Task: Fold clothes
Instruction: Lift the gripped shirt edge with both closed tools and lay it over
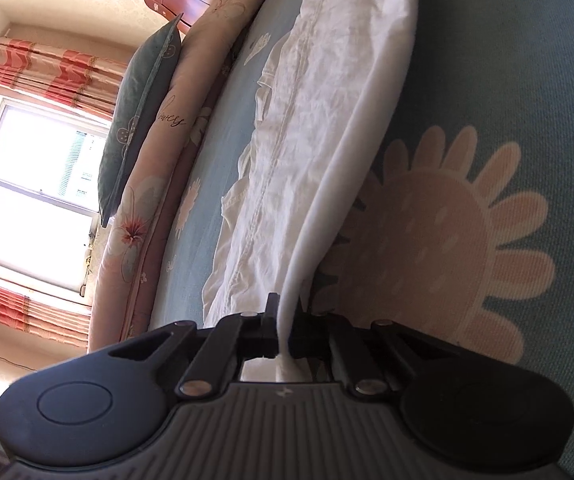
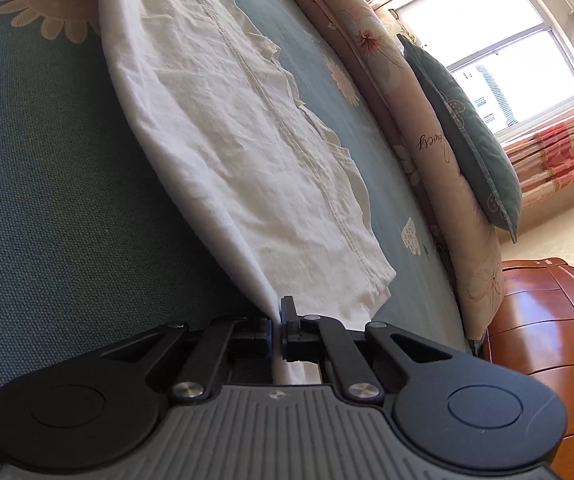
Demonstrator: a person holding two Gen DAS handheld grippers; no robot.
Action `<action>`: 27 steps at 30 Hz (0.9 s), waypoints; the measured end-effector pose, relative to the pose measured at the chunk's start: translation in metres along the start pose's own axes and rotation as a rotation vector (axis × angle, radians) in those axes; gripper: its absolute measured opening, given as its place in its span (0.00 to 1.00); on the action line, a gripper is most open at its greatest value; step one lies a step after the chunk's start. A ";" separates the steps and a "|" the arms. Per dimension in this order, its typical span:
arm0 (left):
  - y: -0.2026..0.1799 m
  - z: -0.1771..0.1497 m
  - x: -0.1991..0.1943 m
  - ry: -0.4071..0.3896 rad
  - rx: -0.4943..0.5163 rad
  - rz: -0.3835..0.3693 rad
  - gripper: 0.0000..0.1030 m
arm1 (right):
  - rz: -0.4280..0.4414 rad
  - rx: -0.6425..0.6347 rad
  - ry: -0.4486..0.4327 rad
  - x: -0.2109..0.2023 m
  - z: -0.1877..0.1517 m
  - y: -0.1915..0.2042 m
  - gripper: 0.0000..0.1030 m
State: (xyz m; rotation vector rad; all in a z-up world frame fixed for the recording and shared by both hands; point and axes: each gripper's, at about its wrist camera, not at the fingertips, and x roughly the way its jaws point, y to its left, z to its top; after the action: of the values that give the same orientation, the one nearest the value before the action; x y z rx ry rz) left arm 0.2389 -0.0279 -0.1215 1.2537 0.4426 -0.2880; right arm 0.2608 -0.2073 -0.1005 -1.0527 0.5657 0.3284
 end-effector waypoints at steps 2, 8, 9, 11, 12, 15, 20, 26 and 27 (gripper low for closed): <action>0.002 0.000 -0.003 -0.004 0.010 0.004 0.01 | -0.004 0.012 -0.007 -0.005 0.001 -0.003 0.03; 0.011 0.000 -0.012 -0.012 0.020 0.030 0.01 | -0.004 0.043 -0.036 -0.026 0.007 -0.013 0.03; 0.012 0.000 -0.015 -0.013 0.022 0.034 0.01 | -0.005 0.043 -0.040 -0.030 0.007 -0.013 0.03; 0.014 0.000 -0.021 -0.017 0.025 0.032 0.01 | 0.004 0.044 -0.039 -0.038 0.007 -0.011 0.03; 0.014 -0.001 -0.025 -0.018 0.028 0.029 0.01 | 0.008 0.045 -0.038 -0.042 0.007 -0.011 0.03; 0.013 -0.004 -0.039 -0.021 0.040 0.018 0.01 | 0.024 0.049 -0.037 -0.056 0.006 -0.007 0.03; 0.009 -0.010 -0.068 -0.019 0.048 -0.010 0.01 | 0.067 0.069 -0.029 -0.089 0.000 0.003 0.03; -0.001 -0.019 -0.108 -0.023 0.067 -0.043 0.01 | 0.115 0.070 -0.020 -0.138 -0.011 0.026 0.03; -0.003 -0.021 -0.113 -0.024 0.070 -0.048 0.01 | 0.121 0.065 -0.018 -0.146 -0.012 0.031 0.03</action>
State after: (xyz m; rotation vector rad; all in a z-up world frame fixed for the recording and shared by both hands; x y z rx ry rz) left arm 0.1346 -0.0124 -0.0755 1.3082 0.4450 -0.3616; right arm 0.1234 -0.2024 -0.0422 -0.9538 0.6217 0.4228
